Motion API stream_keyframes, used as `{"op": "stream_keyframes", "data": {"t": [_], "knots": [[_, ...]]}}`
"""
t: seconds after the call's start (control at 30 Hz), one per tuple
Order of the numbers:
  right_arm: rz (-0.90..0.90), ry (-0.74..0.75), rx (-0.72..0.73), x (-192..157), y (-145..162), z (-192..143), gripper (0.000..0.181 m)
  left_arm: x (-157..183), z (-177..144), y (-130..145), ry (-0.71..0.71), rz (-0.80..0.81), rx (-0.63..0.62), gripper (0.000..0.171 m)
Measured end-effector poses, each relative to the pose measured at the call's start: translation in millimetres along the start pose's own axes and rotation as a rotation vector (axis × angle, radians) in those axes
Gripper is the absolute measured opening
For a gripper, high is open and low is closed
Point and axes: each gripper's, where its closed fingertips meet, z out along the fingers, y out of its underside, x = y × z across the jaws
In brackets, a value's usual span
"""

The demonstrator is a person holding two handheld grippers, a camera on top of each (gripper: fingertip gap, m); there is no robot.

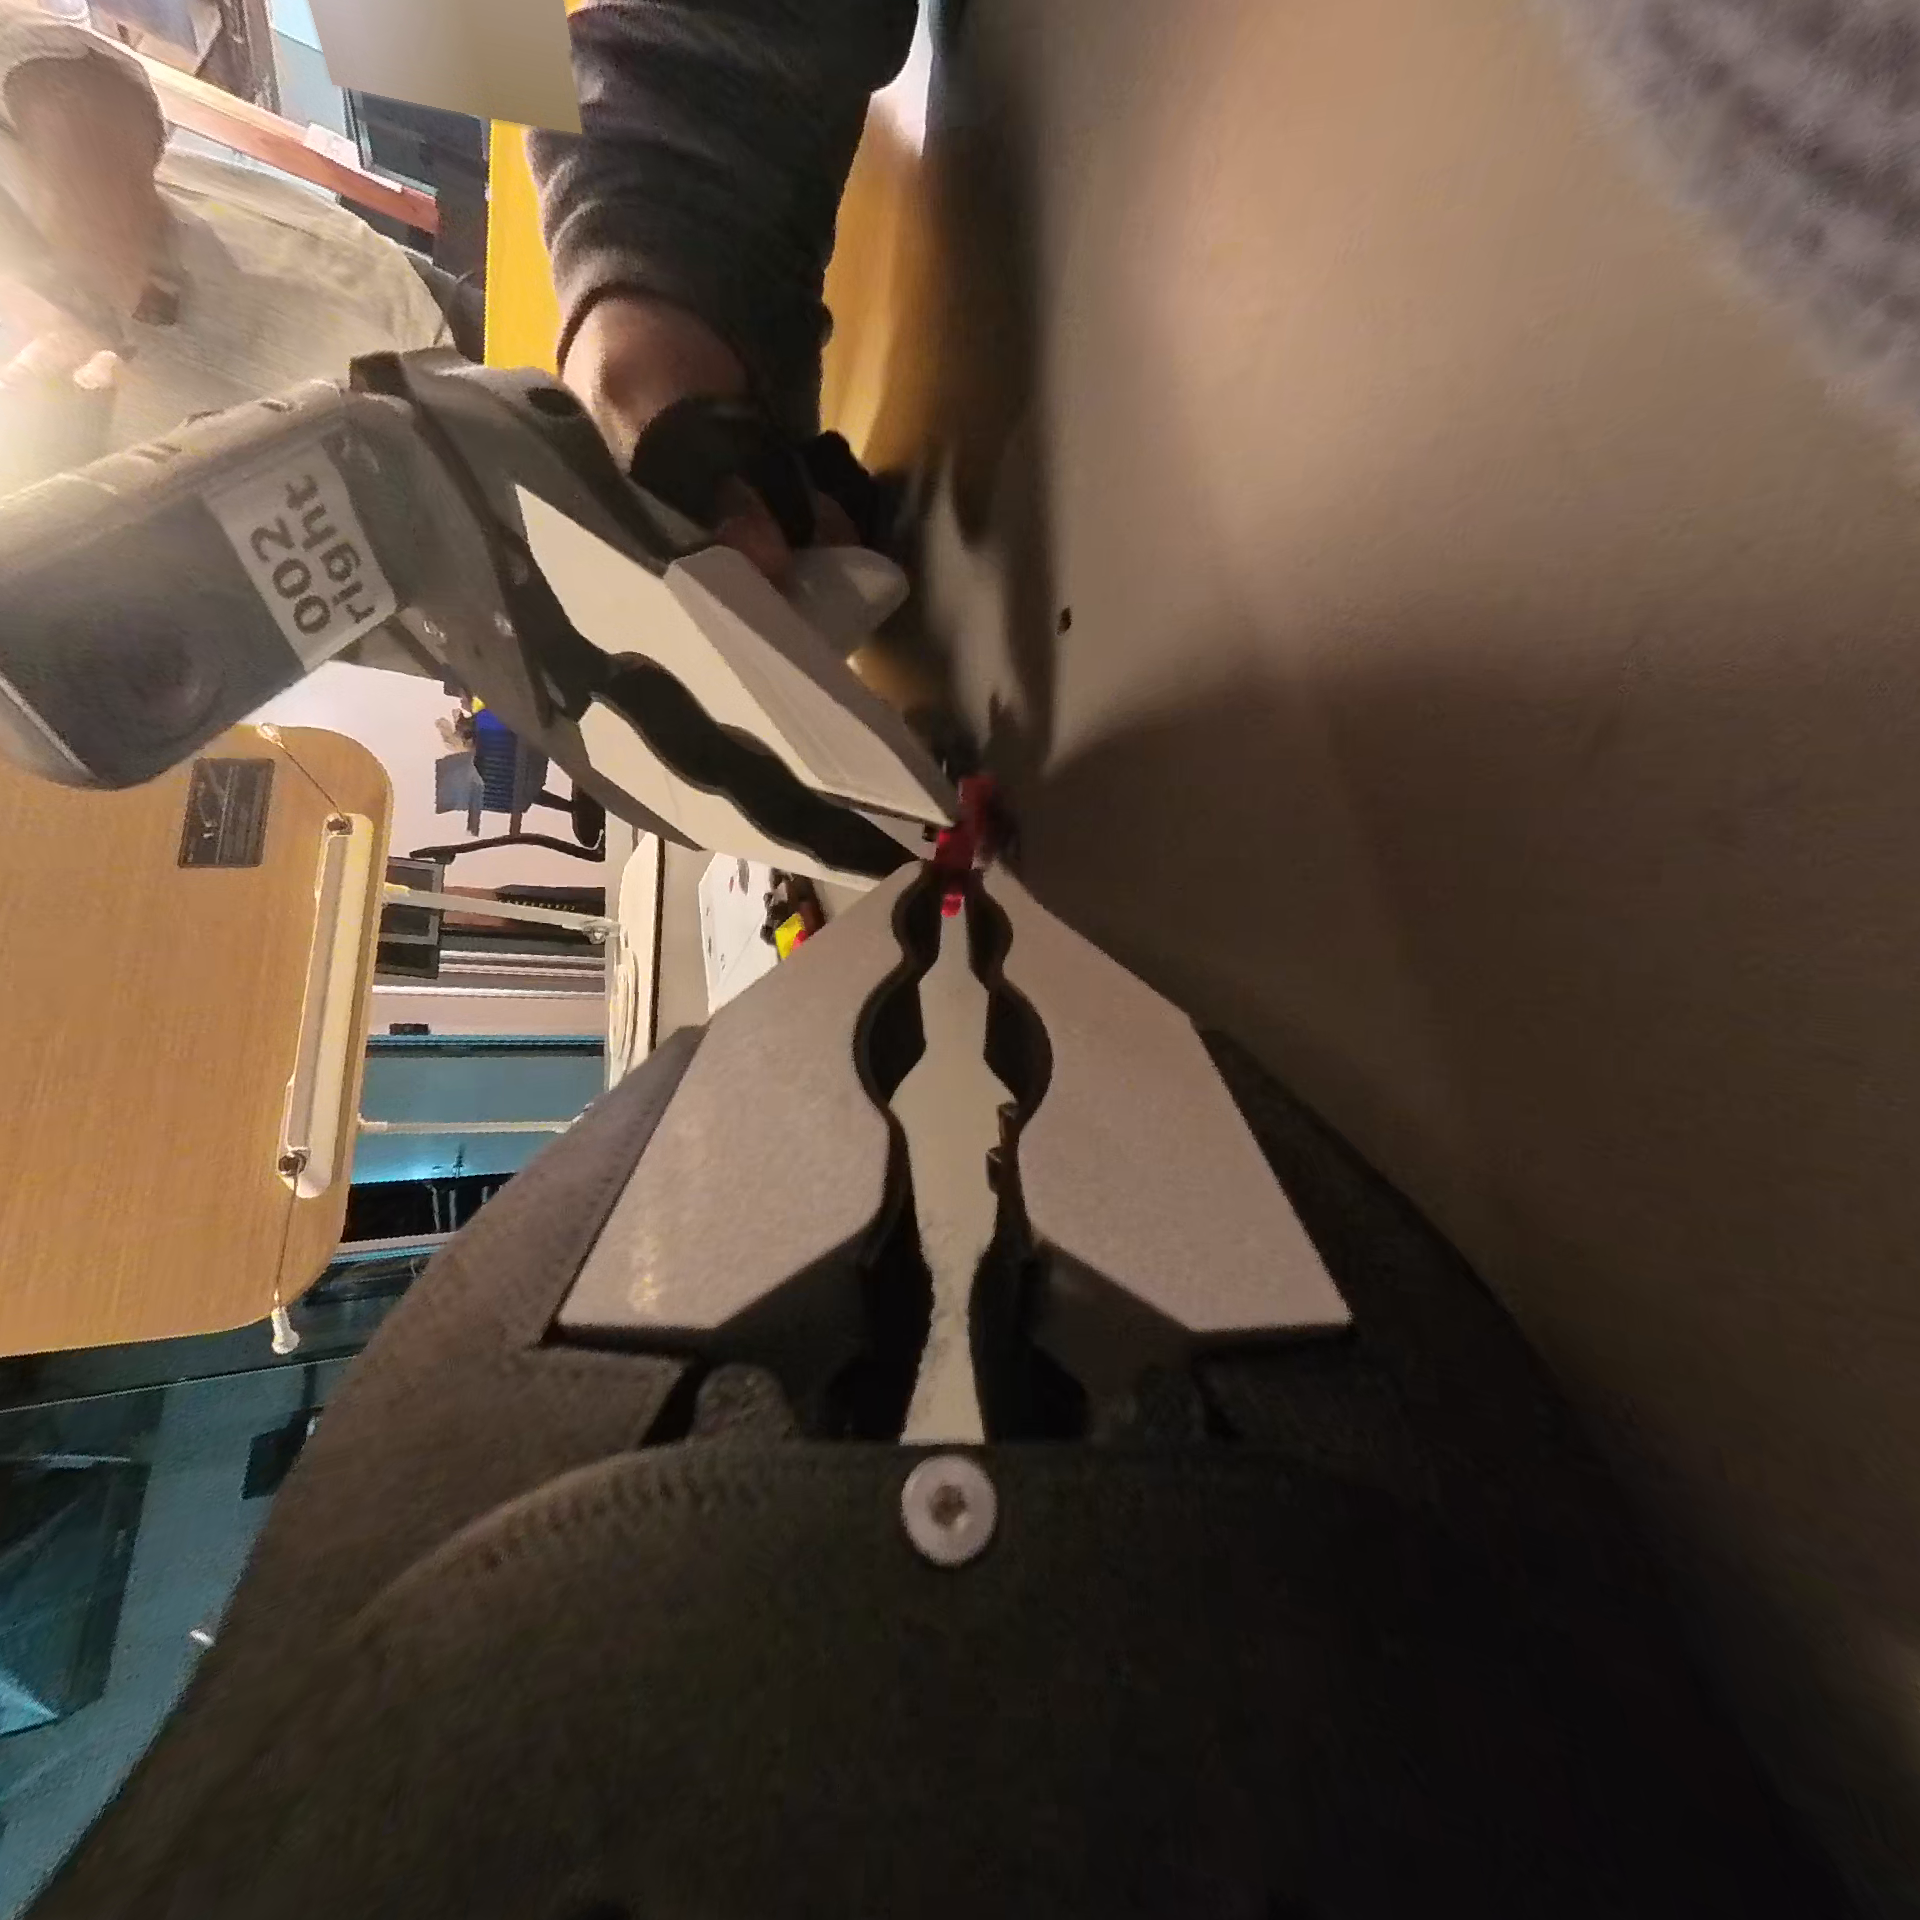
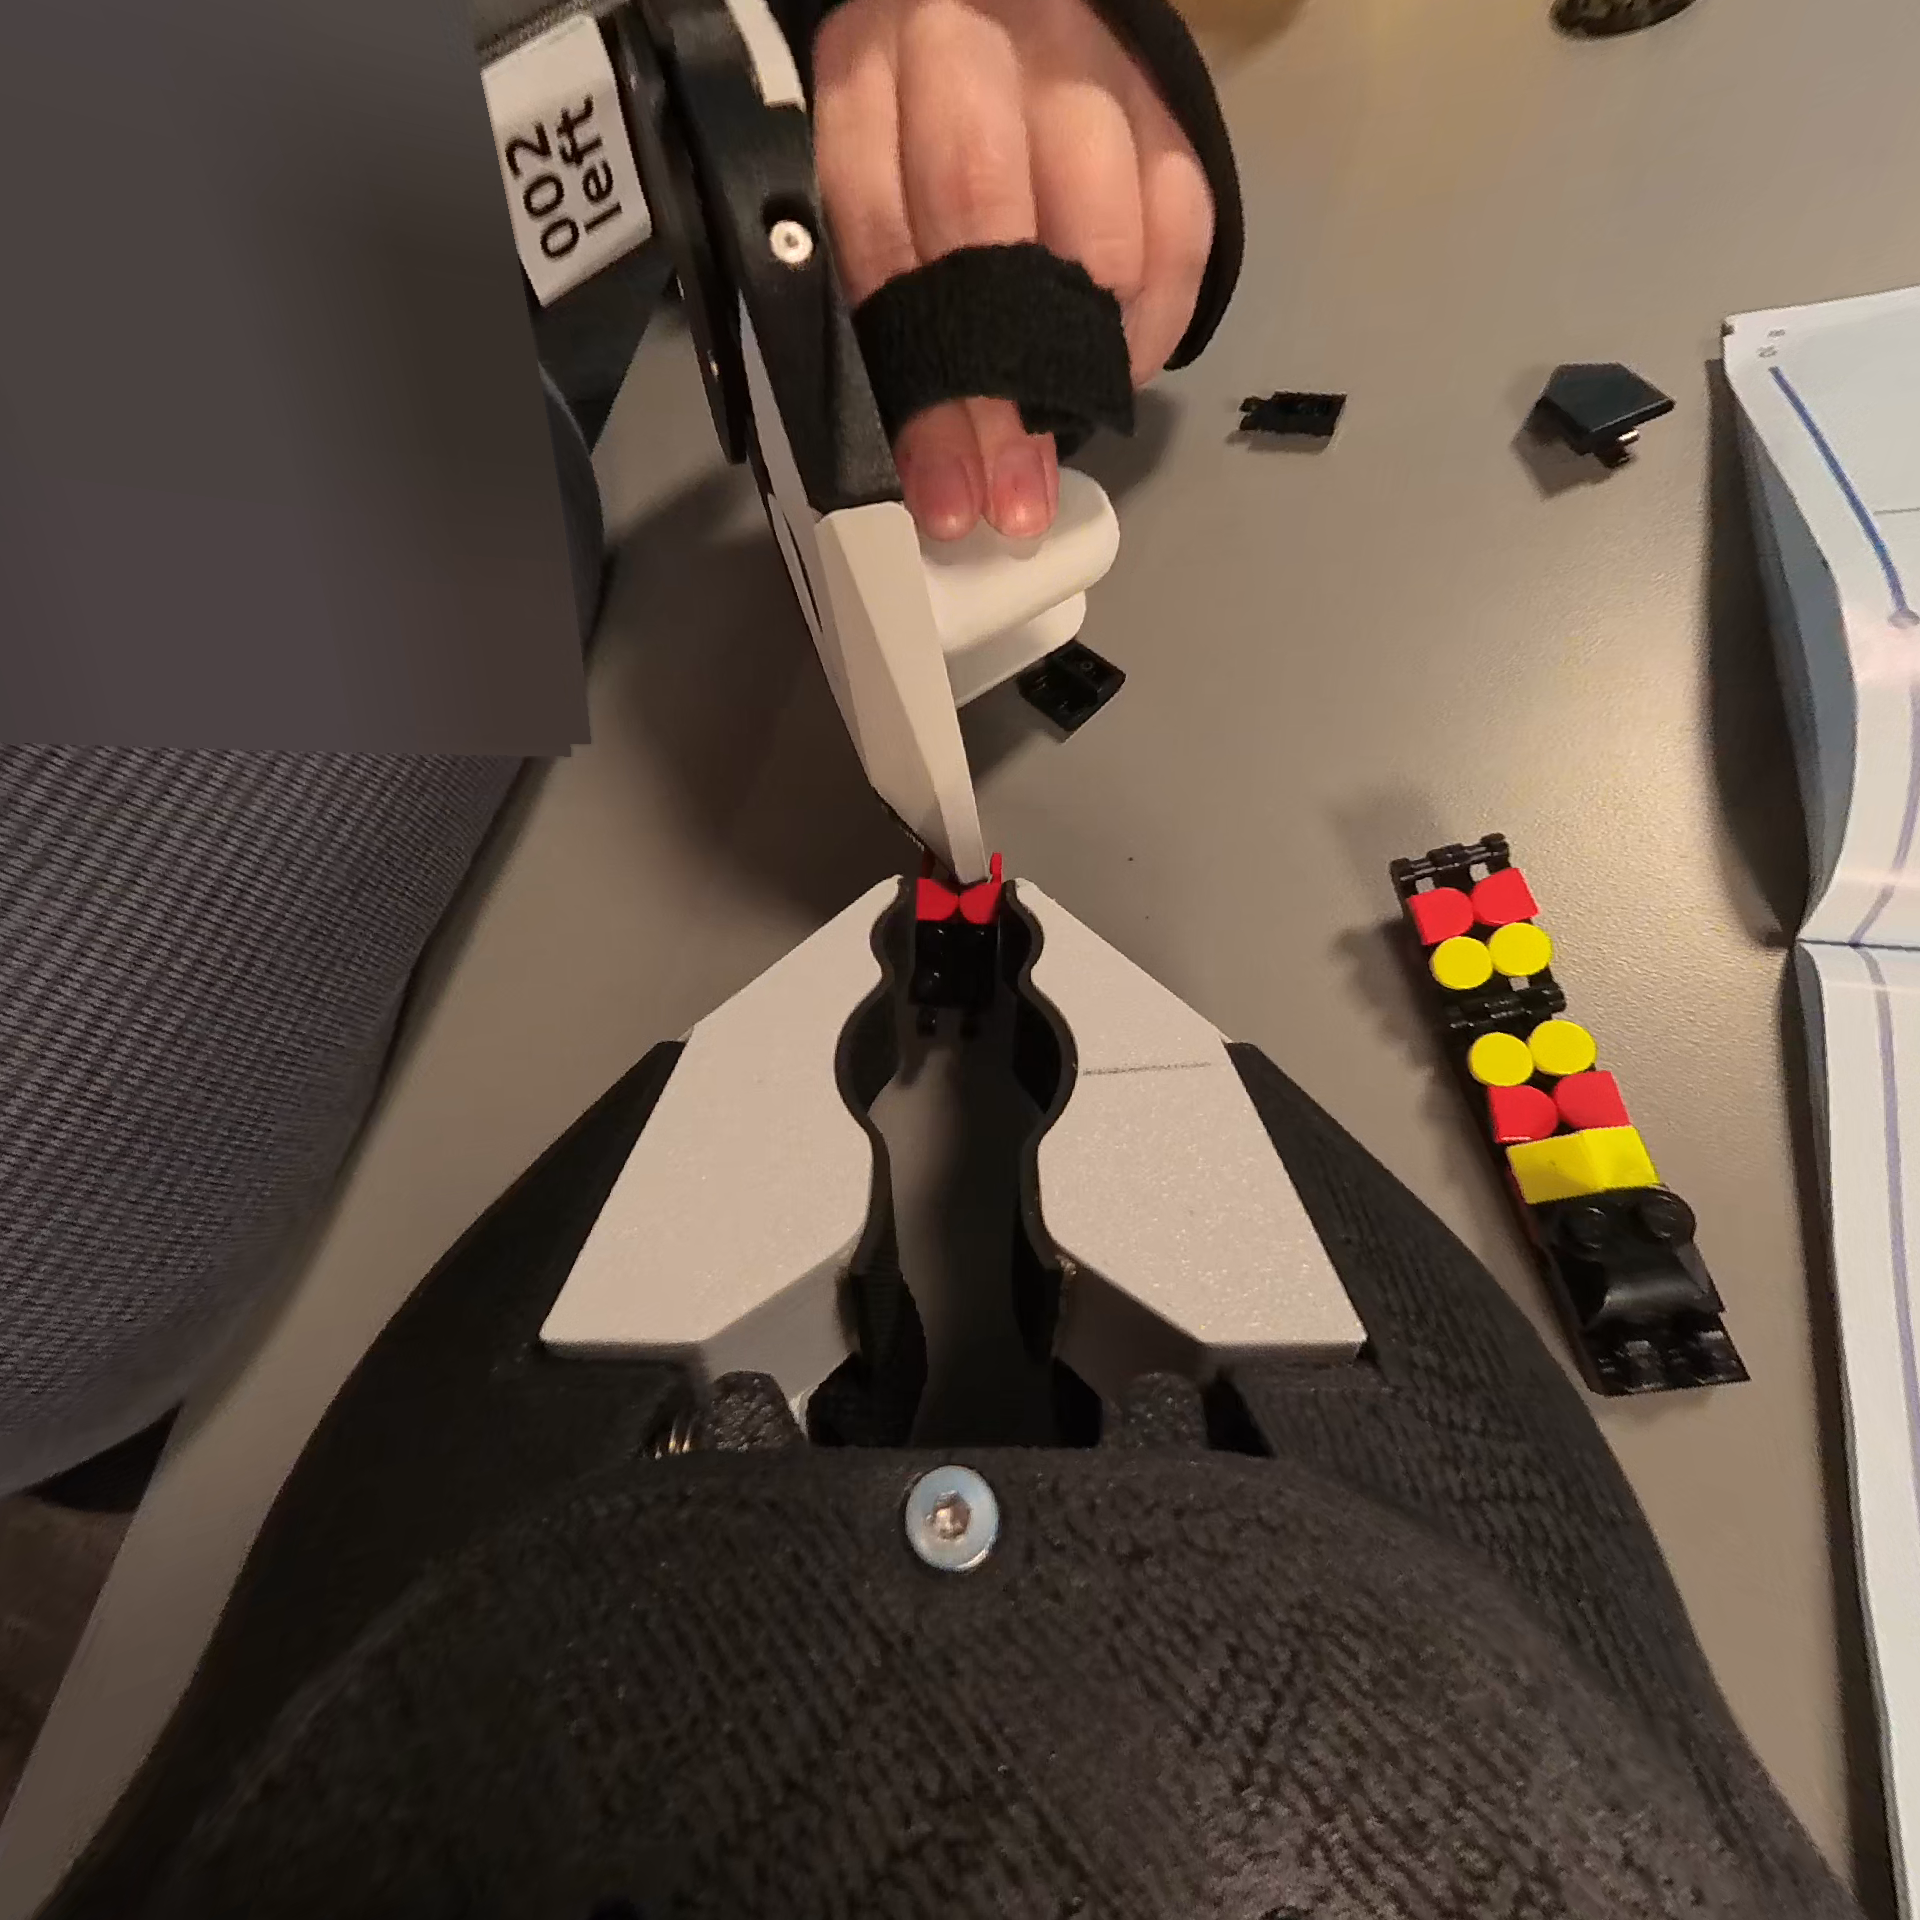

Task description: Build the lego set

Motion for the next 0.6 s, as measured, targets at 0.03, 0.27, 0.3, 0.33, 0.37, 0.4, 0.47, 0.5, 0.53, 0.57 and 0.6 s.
{"op": "stream_keyframes", "data": {"t": [0.03,0.27,0.3,0.33,0.37,0.4,0.47,0.5,0.53,0.57,0.6], "knots": [[-0.003,0.002,-0.002,-0.1,0.2,0.2,0.014,0.1,0.1,-0.1,0.001,0.000,0.000,0.004],[-0.055,0.037,-0.009,-1.5,1.1,0.2,0.013,0.7,-0.2,-0.9,0.001,0.011,-0.010,0.004],[-0.062,0.042,-0.008,-1.6,0.8,0.1,0.013,0.5,-0.3,-0.8,-0.001,0.015,-0.012,0.004],[-0.069,0.046,-0.006,-1.7,0.7,0.0,0.013,0.3,-0.3,-0.9,-0.002,0.017,-0.013,0.004],[-0.075,0.049,-0.003,-1.9,0.3,-0.3,0.013,0.0,-0.4,-0.9,-0.004,0.018,-0.012,0.004],[-0.079,0.049,0.000,-2.4,-0.1,-0.6,0.013,-0.5,-0.5,-1.2,-0.008,0.022,-0.012,0.004],[-0.083,0.043,0.001,-3.4,-0.2,-0.8,0.013,-0.7,-0.5,-2.1,-0.010,0.026,-0.011,0.004],[-0.088,0.043,-0.001,-3.8,-0.1,-0.7,0.013,-0.5,-0.4,-2.3,-0.010,0.026,-0.011,0.004],[-0.097,0.046,-0.002,-4.2,0.0,-0.8,0.013,-0.4,-0.3,-2.5,-0.009,0.025,-0.009,0.004],[-0.106,0.051,-0.004,-4.6,0.4,-0.6,0.013,-0.1,-0.3,-2.8,-0.008,0.025,-0.008,0.004],[-0.117,0.056,-0.006,-4.9,0.6,-0.6,0.013,0.2,-0.2,-3.1,-0.008,0.025,-0.008,0.004]]}}
